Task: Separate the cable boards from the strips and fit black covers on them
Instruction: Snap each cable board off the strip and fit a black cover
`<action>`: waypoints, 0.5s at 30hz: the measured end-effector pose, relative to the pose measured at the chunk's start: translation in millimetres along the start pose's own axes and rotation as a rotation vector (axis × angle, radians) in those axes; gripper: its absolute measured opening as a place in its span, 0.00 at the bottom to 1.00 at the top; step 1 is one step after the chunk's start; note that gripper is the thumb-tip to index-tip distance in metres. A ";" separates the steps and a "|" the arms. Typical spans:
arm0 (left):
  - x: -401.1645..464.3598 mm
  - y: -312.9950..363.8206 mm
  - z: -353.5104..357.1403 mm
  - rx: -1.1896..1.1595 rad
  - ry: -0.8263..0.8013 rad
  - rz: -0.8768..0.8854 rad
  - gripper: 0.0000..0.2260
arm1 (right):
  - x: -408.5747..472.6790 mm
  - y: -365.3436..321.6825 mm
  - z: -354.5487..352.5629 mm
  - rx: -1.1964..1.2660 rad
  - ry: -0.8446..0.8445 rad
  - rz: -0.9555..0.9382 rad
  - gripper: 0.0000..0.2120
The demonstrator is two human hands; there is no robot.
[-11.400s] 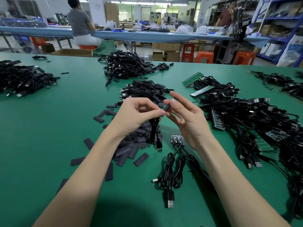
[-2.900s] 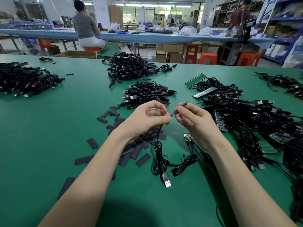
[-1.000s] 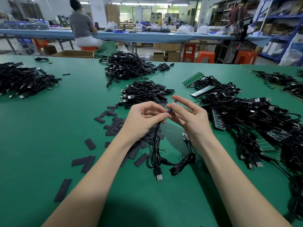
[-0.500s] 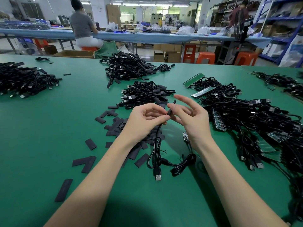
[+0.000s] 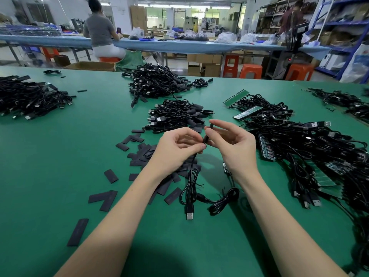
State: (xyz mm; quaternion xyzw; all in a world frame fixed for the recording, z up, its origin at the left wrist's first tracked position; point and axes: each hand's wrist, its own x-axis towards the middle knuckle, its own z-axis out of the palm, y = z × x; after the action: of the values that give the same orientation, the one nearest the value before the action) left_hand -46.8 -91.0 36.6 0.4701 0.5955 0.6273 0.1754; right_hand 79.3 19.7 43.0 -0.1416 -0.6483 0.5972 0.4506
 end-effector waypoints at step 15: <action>-3.7 -2.3 -3.7 0.088 -0.185 -0.279 0.03 | 7.6 -2.4 -3.6 0.293 0.275 0.252 0.11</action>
State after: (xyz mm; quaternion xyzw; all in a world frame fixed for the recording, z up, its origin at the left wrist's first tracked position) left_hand -48.8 -95.5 33.6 0.4460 0.6630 0.5244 0.2941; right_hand 78.7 26.9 47.9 -0.2348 -0.4644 0.7114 0.4724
